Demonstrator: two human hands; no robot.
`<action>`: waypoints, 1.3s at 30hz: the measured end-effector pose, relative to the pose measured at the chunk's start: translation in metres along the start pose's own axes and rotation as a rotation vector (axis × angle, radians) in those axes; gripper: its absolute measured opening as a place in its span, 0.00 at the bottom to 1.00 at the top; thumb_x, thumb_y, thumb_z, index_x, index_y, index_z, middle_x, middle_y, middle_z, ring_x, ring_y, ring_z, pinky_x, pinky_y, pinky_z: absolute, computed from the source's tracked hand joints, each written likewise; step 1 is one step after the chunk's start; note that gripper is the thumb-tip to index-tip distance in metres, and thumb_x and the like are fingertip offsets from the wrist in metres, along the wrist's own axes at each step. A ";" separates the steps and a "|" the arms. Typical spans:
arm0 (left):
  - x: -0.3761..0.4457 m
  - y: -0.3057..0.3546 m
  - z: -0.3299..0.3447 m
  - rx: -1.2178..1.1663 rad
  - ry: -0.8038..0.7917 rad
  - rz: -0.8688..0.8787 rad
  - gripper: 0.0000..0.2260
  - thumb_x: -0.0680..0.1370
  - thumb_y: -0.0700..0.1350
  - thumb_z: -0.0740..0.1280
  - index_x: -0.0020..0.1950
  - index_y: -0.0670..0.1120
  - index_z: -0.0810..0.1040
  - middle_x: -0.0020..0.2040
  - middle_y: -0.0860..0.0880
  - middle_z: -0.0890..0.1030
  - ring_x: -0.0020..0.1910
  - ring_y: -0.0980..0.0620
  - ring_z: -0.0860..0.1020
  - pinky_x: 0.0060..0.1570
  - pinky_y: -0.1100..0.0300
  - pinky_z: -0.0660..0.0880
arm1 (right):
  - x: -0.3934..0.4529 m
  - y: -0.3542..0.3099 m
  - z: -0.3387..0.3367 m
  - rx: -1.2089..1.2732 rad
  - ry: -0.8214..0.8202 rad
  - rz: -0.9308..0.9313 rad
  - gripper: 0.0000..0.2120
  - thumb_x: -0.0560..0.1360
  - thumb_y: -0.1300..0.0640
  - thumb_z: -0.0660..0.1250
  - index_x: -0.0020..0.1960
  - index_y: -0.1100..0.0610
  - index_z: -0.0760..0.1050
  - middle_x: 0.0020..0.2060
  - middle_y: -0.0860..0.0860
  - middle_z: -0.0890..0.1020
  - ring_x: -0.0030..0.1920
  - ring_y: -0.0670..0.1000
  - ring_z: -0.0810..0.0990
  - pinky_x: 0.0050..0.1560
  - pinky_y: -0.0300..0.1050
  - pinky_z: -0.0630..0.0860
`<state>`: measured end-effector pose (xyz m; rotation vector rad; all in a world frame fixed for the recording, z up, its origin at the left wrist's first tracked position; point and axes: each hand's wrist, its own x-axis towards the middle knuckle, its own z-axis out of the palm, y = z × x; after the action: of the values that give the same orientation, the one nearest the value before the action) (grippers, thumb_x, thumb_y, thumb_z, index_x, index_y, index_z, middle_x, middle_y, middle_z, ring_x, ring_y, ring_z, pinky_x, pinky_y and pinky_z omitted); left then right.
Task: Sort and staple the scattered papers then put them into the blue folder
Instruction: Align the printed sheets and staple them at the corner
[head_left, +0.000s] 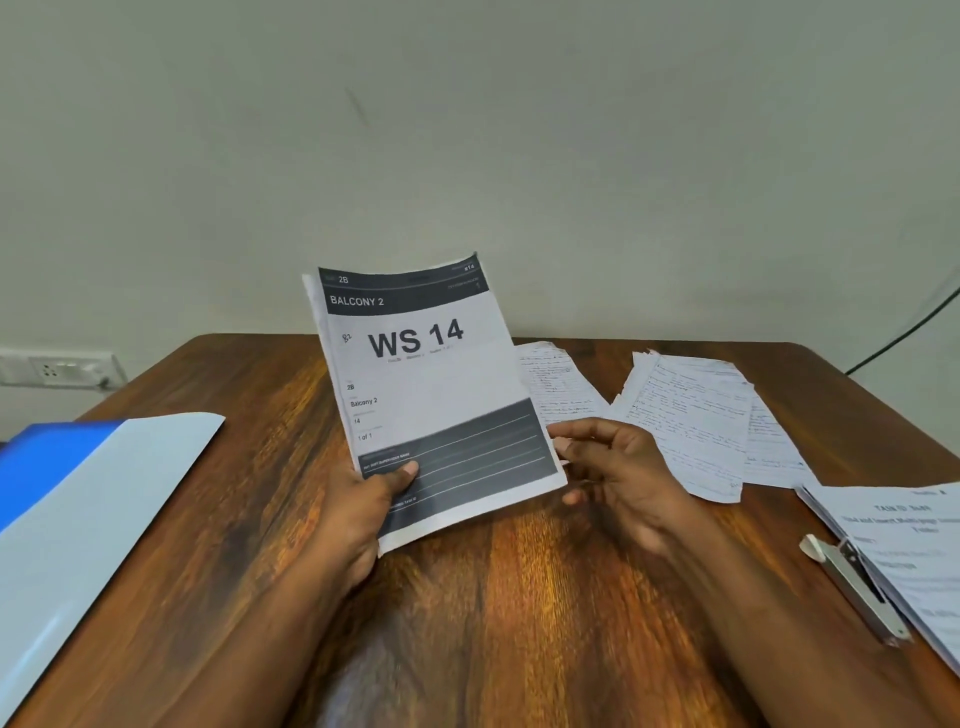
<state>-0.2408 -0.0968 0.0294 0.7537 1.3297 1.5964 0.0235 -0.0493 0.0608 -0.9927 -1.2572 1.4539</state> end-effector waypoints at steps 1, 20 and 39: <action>0.000 0.000 0.000 0.003 -0.001 -0.003 0.14 0.77 0.30 0.73 0.56 0.46 0.83 0.46 0.48 0.89 0.43 0.48 0.88 0.42 0.52 0.83 | -0.001 0.000 0.000 -0.003 -0.024 -0.007 0.09 0.77 0.64 0.73 0.57 0.61 0.84 0.52 0.61 0.87 0.44 0.57 0.85 0.32 0.45 0.82; 0.003 -0.003 -0.002 0.014 -0.048 -0.045 0.14 0.76 0.31 0.74 0.57 0.46 0.83 0.49 0.46 0.89 0.45 0.46 0.88 0.45 0.51 0.82 | -0.007 0.001 0.014 -0.131 0.000 -0.124 0.15 0.67 0.61 0.83 0.50 0.60 0.82 0.50 0.55 0.87 0.40 0.57 0.85 0.37 0.52 0.81; 0.005 0.001 -0.004 -0.047 0.042 -0.054 0.13 0.76 0.30 0.73 0.57 0.44 0.83 0.47 0.45 0.89 0.44 0.44 0.88 0.49 0.46 0.83 | -0.002 0.006 0.009 -0.287 -0.029 -0.147 0.22 0.67 0.65 0.83 0.58 0.49 0.87 0.55 0.57 0.85 0.46 0.59 0.88 0.49 0.60 0.86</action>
<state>-0.2470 -0.0940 0.0285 0.6534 1.3266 1.6024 0.0141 -0.0540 0.0560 -1.0441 -1.5577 1.2000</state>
